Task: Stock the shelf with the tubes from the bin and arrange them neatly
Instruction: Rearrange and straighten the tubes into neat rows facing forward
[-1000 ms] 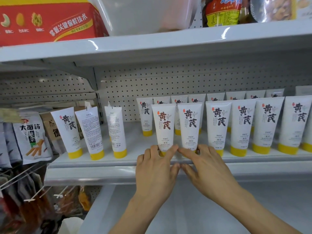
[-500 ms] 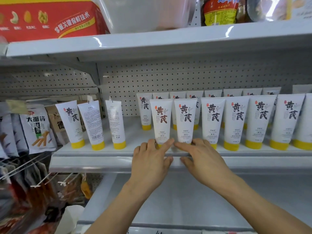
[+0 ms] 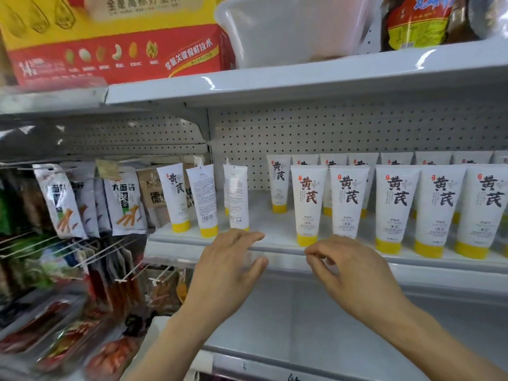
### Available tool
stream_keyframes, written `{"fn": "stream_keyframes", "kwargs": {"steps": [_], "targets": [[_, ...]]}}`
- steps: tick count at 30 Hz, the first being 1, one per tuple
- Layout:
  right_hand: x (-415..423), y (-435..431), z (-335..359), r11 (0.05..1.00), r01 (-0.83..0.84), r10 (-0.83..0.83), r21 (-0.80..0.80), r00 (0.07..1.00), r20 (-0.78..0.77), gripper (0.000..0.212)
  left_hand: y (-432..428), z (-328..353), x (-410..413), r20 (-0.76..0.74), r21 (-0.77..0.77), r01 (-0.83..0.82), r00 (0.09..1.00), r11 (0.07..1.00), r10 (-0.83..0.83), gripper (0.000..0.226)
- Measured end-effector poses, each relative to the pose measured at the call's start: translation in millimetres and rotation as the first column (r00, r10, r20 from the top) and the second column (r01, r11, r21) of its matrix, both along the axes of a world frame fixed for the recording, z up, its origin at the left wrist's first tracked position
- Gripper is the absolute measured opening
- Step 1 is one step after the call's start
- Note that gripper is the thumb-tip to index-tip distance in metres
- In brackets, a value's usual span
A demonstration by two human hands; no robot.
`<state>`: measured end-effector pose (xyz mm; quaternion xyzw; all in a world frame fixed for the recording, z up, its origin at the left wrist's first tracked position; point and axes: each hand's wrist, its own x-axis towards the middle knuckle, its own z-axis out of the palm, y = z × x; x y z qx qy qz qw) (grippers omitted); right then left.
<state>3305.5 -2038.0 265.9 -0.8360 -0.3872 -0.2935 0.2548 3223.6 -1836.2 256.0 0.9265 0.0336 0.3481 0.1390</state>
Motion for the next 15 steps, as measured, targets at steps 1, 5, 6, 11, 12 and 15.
{"fn": "stream_keyframes", "kwargs": {"steps": [1, 5, 6, 11, 12, 15], "targets": [[-0.9, 9.0, 1.6, 1.0, -0.023, 0.023, 0.002, 1.0, -0.017, 0.007, 9.3, -0.3, -4.9, -0.004, -0.014, 0.0, 1.0, 1.0, 0.0, 0.05], [-5.4, 47.3, 13.2, 0.995, -0.093, 0.092, -0.024, 0.995, -0.041, 0.007, 45.6, 6.6, -22.1, -0.022, -0.01, -0.009, 1.0, 1.0, 0.009, 0.047], [-6.7, 56.6, 17.6, 0.995, -0.095, 0.094, -0.032, 0.995, -0.038, 0.008, 53.6, 12.1, -25.0, -0.024, -0.008, -0.003, 1.0, 1.0, 0.003, 0.044], [-10.8, 89.8, 53.8, 0.996, -0.086, 0.084, -0.03, 0.994, -0.064, 0.015, 91.1, 60.9, -31.6, -0.018, 0.057, 0.057, 0.998, 0.997, -0.056, 0.034], [-10.1, 94.3, 62.9, 0.997, -0.073, 0.071, -0.033, 0.996, -0.055, 0.016, 98.8, 73.8, -30.8, -0.009, 0.074, 0.071, 0.997, 0.995, -0.071, 0.034], [-6.4, 102.6, 92.5, 0.999, 0.003, -0.004, -0.042, 0.999, -0.033, 0.018, 119.7, 112.0, -21.8, 0.013, 0.102, 0.119, 0.993, 0.988, -0.12, 0.03]]}}
